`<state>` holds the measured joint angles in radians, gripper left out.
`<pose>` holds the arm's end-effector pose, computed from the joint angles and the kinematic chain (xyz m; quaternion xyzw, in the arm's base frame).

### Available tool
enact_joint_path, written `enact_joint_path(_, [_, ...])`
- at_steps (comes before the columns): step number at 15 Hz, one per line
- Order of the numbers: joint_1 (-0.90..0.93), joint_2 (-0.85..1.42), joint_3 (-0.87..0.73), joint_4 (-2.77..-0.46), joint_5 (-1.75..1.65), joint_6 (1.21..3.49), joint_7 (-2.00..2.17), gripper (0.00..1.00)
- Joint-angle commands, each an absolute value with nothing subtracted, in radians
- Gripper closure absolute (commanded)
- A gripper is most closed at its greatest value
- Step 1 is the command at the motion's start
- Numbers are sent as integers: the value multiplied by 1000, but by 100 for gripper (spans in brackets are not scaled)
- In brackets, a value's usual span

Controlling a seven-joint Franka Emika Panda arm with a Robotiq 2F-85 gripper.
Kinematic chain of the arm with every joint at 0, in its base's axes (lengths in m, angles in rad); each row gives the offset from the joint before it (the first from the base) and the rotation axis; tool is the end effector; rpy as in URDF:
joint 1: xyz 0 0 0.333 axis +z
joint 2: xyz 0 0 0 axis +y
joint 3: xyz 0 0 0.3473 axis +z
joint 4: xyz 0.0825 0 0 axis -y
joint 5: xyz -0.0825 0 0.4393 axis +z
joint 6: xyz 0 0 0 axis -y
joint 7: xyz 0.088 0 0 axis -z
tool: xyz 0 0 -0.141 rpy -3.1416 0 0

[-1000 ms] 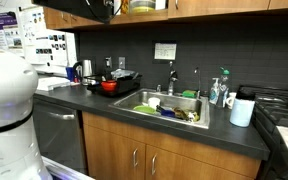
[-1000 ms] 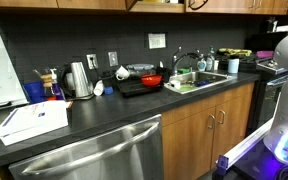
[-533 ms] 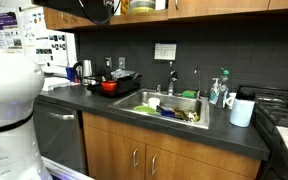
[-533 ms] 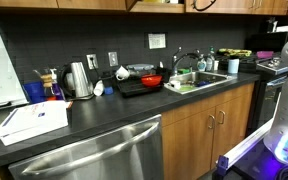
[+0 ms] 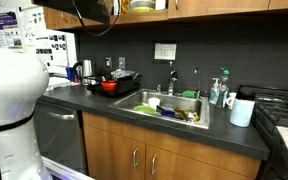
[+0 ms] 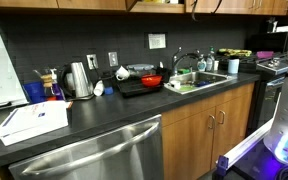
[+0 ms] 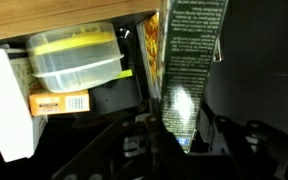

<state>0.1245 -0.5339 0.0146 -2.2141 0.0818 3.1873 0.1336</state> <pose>0.4823 0.0621 0.7865 -0.7288 0.0273 -0.6743 0.1159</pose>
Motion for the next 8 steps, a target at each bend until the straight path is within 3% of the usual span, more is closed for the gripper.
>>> enact_joint_path(1, [187, -525, -38, -2225, 85, 3205, 105, 88])
enact_joint_path(8, [346, -500, -162, -2250, 79, 3201, 36, 88])
